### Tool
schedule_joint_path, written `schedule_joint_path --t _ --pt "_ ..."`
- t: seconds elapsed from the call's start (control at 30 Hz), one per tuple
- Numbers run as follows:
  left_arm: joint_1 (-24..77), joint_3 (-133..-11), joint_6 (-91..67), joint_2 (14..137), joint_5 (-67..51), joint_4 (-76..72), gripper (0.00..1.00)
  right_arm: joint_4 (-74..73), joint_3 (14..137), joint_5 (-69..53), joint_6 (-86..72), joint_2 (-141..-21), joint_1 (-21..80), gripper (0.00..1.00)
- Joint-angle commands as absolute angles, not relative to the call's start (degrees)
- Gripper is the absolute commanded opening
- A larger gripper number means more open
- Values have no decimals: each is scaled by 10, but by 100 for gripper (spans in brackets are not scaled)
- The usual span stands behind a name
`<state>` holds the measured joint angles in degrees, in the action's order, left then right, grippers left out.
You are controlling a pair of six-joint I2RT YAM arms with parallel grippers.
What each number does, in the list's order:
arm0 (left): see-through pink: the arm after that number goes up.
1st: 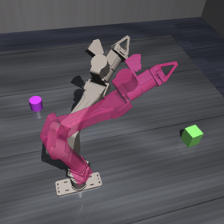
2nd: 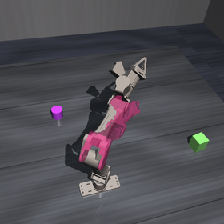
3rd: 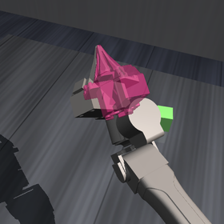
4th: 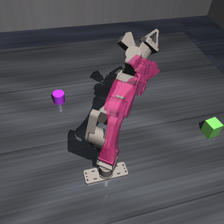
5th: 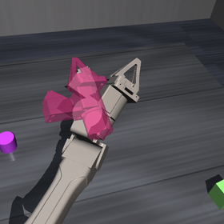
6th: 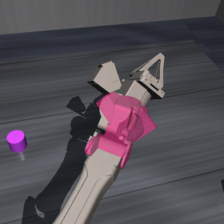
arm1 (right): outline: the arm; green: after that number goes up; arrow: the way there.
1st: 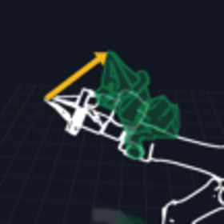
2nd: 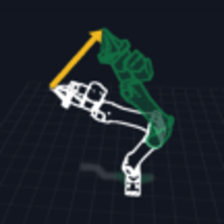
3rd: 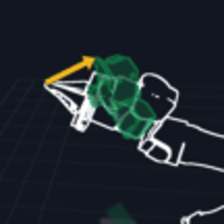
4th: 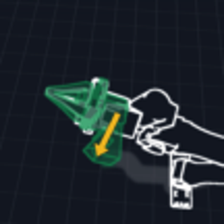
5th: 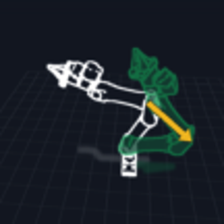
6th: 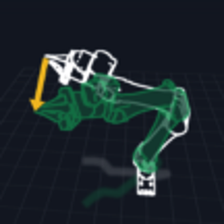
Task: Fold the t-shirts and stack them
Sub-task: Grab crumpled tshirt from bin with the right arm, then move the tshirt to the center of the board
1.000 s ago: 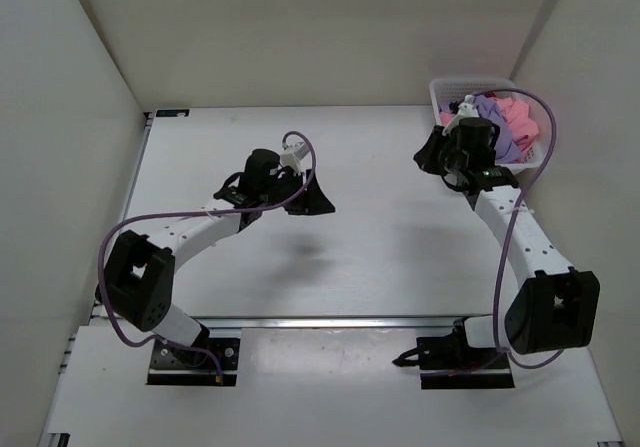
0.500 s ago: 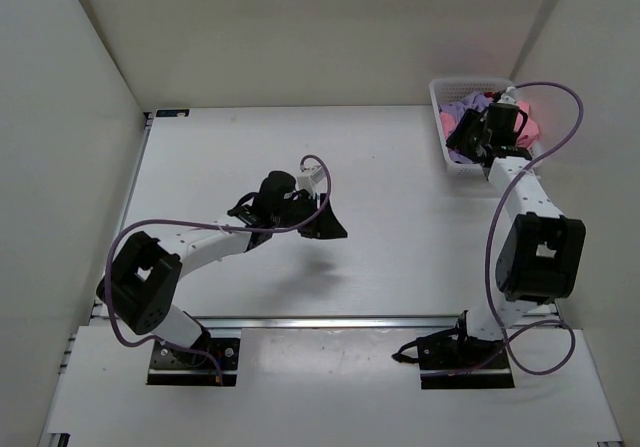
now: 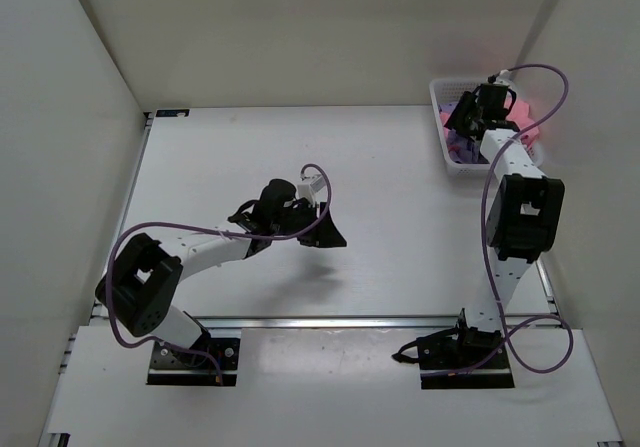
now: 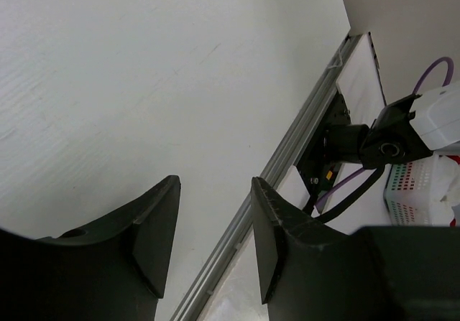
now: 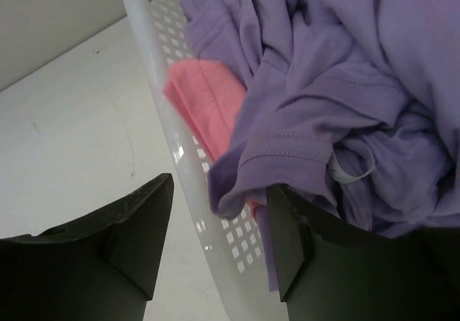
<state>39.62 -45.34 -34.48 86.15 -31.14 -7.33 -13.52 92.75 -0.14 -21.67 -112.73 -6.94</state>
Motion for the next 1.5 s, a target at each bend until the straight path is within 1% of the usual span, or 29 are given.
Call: schedule_joint_path --t 0.0,0.1,0.17,0.2,0.3,0.33,0.4,0.5,0.57,0.7,0.83,0.87,0.93,0.97,1.0,1.03,1.1,1.17,1.27,1.3,1.33,1.4,1.47 --pt "375 -451 -331 827 -320 -70 54 -155 982 29 -222 -1155 -73 53" --pt "367 -451 -330 825 -315 -66 56 -167 992 24 -218 -1167 -69 47" --pt "372 -451 -331 825 -312 -69 57 -168 991 13 -221 -1166 -70 37" --pt "370 -448 -333 824 -309 -70 57 -170 995 10 -219 -1165 -73 34" --pt "370 -446 -333 818 -306 -70 57 -187 1013 -20 -217 -1159 -81 15" --pt "364 -446 -335 815 -306 -74 57 -206 1019 -23 -219 -1162 -85 0" --pt "366 -449 -332 810 -304 -69 57 -214 1026 -24 -222 -1126 -94 0" --pt "359 -460 -333 801 -304 -62 57 -177 1004 -32 -211 -1041 -107 0" --pt "359 -470 -331 797 -298 -58 58 -177 1021 -26 -203 -1000 -112 0" --pt "348 -478 -343 789 -299 -62 58 -191 1121 -91 -211 -927 -128 0" --pt "325 -482 -355 773 -304 -61 58 -153 1205 -203 -244 -866 -119 0" --pt "315 -483 -359 766 -308 -62 59 -144 1212 -206 -243 -862 -102 0" --pt "303 -481 -367 756 -309 -69 60 -158 1297 -164 -186 -860 -50 0" --pt "293 -483 -367 750 -309 -70 60 -164 1319 -157 -178 -862 -29 0" --pt "290 -480 -374 746 -316 -70 60 -155 1338 -169 -185 -860 -26 0" --pt "278 -484 -375 740 -313 -69 60 -146 1331 -206 -221 -849 -37 0" --pt "248 -480 -379 723 -318 -65 63 -73 1294 -304 -282 -829 -50 0" --pt "213 -472 -403 712 -325 -71 63 -41 1280 -347 -327 -820 -41 0" --pt "143 -469 -441 710 -344 -80 63 -26 1282 -377 -347 -830 -4 0" --pt "126 -470 -446 713 -347 -81 63 -15 1279 -386 -353 -835 23 0" --pt "121 -474 -452 711 -345 -78 62 -14 1266 -388 -355 -838 25 0" --pt "112 -473 -459 715 -339 -86 63 -6 1227 -411 -370 -843 36 0" --pt "100 -461 -475 713 -341 -99 63 19 1160 -448 -399 -858 38 0"
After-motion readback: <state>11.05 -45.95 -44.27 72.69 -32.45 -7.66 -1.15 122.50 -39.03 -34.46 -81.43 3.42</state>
